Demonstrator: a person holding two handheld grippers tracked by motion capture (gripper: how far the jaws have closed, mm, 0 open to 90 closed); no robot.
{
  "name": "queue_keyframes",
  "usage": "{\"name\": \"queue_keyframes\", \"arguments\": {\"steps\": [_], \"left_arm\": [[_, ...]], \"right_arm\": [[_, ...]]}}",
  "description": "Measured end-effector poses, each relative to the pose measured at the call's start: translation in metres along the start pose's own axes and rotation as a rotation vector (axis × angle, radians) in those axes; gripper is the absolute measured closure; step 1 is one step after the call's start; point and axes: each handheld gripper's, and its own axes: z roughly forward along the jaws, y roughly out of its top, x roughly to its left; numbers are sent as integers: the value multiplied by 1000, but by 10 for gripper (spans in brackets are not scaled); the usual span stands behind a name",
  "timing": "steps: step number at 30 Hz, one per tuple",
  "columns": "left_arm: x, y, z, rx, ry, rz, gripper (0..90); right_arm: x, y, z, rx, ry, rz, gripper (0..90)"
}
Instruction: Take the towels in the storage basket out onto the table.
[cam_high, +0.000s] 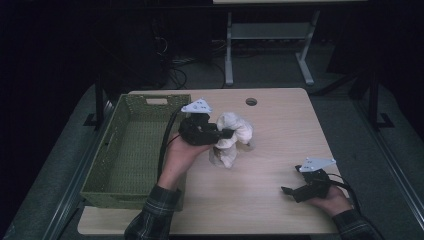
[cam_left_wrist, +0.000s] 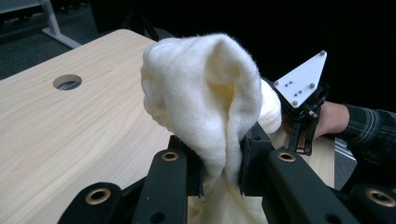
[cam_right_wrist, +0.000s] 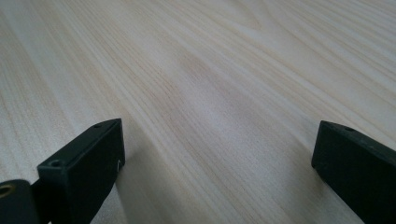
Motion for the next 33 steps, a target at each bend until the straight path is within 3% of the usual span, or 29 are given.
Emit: {"name": "queue_keyframes", "arguments": {"steps": [7, 13, 20, 23, 33], "left_arm": [[-8, -4, 26, 35, -17, 8, 748], [-13, -13, 55, 68, -29, -11, 747], [-21, -25, 84, 113, -44, 6, 747], [-20, -32, 93, 116, -62, -5, 746], [-15, -59, 125, 200, -56, -31, 729]], "right_arm": [[0, 0, 0, 0, 0, 0, 22], [0, 0, 0, -1, 1, -1, 22], [0, 1, 0, 1, 1, 3, 22], [0, 0, 0, 0, 1, 2, 22], [0, 0, 0, 1, 0, -6, 22]]}}
